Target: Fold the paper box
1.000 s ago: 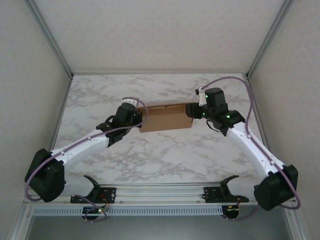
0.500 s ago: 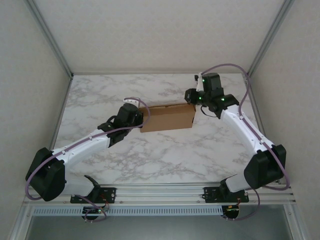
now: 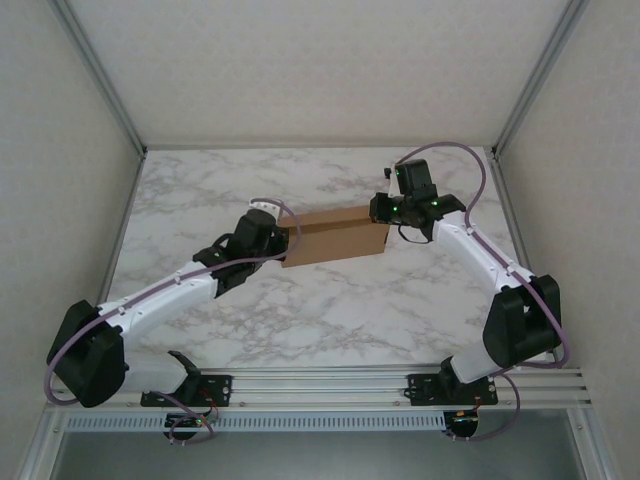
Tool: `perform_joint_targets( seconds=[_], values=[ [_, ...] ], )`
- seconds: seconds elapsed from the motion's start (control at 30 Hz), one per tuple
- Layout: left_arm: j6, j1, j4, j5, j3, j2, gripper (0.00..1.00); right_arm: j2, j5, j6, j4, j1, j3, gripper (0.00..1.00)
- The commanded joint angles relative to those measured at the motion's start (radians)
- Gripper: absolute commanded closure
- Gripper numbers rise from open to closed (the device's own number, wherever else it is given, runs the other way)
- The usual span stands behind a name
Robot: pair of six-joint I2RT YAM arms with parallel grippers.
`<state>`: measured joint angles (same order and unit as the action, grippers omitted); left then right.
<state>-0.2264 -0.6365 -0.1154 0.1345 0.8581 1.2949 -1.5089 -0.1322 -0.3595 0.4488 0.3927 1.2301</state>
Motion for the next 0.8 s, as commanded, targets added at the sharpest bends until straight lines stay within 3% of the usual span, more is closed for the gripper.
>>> perform_joint_targets(
  seconds=[0.0, 0.1, 0.33, 0.57, 0.77],
  values=[
    [-0.015, -0.012, -0.151, -0.060, 0.005, -0.034, 0.66, 0.006, 0.022, -0.008, 0.033, -0.001, -0.036, 0.88],
    [-0.026, -0.012, -0.171, -0.090, 0.018, -0.087, 0.62, 0.010, 0.024, -0.017, 0.028, -0.001, -0.041, 0.87],
    [-0.105, 0.017, -0.196, -0.208, 0.068, -0.155, 0.68, 0.006, 0.023, -0.021, 0.031, -0.001, -0.042, 0.85],
    [-0.257, 0.095, -0.054, -0.273, 0.007, -0.199, 0.61, 0.003, 0.022, -0.028, 0.022, 0.002, -0.053, 0.85],
    [-0.344, 0.149, 0.071, -0.317, -0.048, -0.156, 0.61, 0.002, 0.025, -0.036, 0.010, 0.009, -0.059, 0.86]
  ],
)
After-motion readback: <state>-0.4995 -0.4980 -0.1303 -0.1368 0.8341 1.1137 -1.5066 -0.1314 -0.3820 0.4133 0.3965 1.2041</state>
